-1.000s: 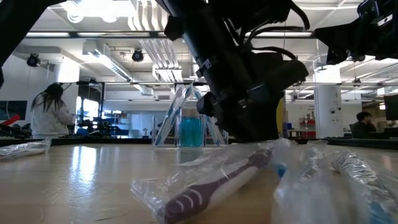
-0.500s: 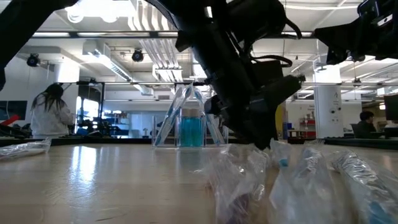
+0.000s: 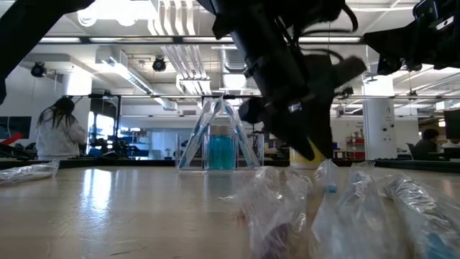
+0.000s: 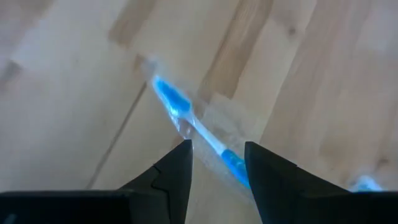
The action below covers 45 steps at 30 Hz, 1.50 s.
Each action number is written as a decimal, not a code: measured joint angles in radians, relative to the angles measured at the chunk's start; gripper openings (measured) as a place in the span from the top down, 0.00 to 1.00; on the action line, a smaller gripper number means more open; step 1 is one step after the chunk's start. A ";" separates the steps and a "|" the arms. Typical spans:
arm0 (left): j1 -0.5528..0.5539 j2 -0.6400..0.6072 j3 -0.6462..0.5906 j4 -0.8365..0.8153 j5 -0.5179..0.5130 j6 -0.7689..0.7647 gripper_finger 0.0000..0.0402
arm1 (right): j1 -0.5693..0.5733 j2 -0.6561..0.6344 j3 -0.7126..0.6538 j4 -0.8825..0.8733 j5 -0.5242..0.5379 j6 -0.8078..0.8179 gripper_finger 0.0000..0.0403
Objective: Pick & Place toothbrushing station
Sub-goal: Put the blue toothbrush into the transparent organizer
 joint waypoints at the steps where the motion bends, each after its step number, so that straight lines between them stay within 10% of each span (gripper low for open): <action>1: 0.000 0.009 0.000 0.001 0.002 -0.010 0.62 | 0.000 0.000 0.000 0.000 0.000 0.000 0.98; 29: -0.002 0.156 0.191 -0.283 -0.014 0.233 0.63 | 0.000 0.000 0.000 -0.002 0.001 -0.008 0.98; 39: -0.005 0.152 0.164 -0.236 0.019 0.268 0.95 | 0.000 0.000 0.000 -0.002 0.000 -0.009 0.98; 45: -0.010 0.143 0.165 -0.224 0.014 0.308 0.94 | 0.000 0.000 0.000 -0.002 0.000 -0.013 0.98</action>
